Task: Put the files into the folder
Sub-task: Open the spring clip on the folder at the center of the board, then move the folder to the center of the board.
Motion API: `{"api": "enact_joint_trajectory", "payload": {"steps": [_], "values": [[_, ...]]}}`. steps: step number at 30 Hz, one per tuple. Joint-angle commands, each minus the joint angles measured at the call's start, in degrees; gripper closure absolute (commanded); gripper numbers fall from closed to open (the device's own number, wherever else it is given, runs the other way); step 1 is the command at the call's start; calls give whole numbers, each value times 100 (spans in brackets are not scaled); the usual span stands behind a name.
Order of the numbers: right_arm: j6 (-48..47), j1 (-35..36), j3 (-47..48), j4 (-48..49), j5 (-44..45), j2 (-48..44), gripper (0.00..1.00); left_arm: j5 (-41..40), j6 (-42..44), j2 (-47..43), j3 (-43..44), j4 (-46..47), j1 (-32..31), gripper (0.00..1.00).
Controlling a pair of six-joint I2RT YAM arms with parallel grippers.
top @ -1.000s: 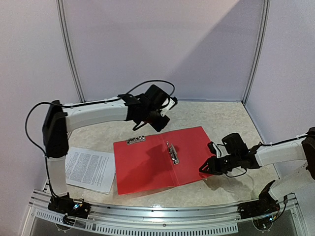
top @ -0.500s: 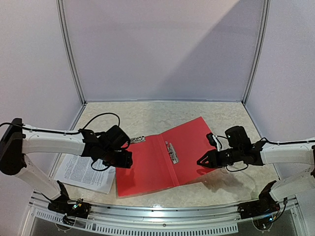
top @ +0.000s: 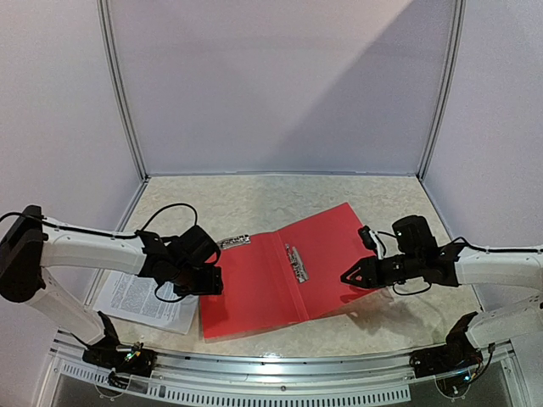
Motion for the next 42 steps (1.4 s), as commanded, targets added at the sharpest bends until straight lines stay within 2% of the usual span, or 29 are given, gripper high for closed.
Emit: {"api": "enact_joint_trajectory", "payload": {"steps": [1,10,25,36,39,42], "values": [[-30,41,-99,-115,77,-169,57,-13,-136,103,-114,178,143,27],[-9,41,-138,-165,105,-248,56,211,-67,420,-135,627,370,26],[-136,41,-164,-302,260,-287,56,385,576,1147,928,742,333,30],[-159,34,-107,-302,270,-193,56,876,852,1875,1679,993,95,32],[-157,34,-84,-297,286,-189,56,550,983,1842,1850,596,65,33],[-210,49,65,-292,280,-140,56,-200,1191,1518,1903,-57,84,32]]}}
